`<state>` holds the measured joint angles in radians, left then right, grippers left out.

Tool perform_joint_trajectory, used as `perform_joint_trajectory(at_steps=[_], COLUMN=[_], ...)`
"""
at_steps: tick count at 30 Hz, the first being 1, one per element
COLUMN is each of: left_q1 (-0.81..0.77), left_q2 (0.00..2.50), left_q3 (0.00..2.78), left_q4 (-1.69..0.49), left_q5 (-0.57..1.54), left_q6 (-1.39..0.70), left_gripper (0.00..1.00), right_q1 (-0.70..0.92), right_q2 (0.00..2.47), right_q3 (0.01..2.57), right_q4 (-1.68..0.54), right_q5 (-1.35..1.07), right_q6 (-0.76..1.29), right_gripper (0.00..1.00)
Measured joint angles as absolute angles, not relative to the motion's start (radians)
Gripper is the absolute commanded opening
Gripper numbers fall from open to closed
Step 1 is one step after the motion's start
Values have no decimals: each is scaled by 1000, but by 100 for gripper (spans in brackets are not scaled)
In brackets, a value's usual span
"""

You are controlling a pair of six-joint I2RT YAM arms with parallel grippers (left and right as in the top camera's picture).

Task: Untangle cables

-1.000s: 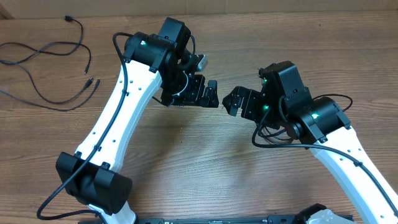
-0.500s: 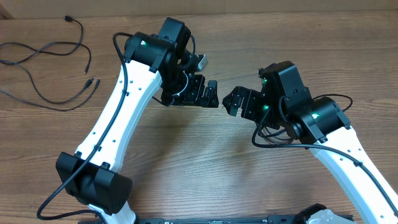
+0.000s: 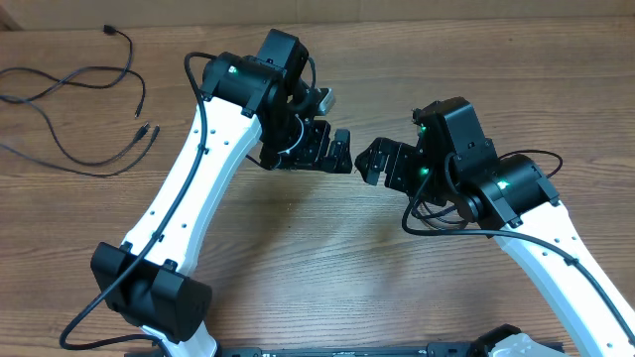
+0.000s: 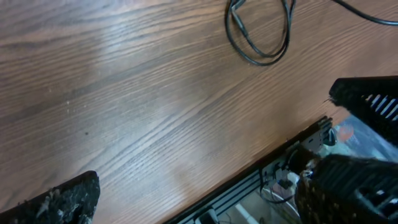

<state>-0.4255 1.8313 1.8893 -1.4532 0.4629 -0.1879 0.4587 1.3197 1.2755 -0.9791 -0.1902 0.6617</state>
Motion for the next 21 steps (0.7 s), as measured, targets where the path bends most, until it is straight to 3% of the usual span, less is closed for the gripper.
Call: perform_joint_trajectory(at_steps=[21], left_q1=[-521], left_q2=[1979], left_q3=[1889], left_q4=[-1323], left_q5=[393], left_q6=[-210], left_gripper=[100], right_q1=[432], right_q2=[1320], right_q3=[1275], right_q4=[-995], right_q5=[-89], right_q6=[669], right_gripper=[100])
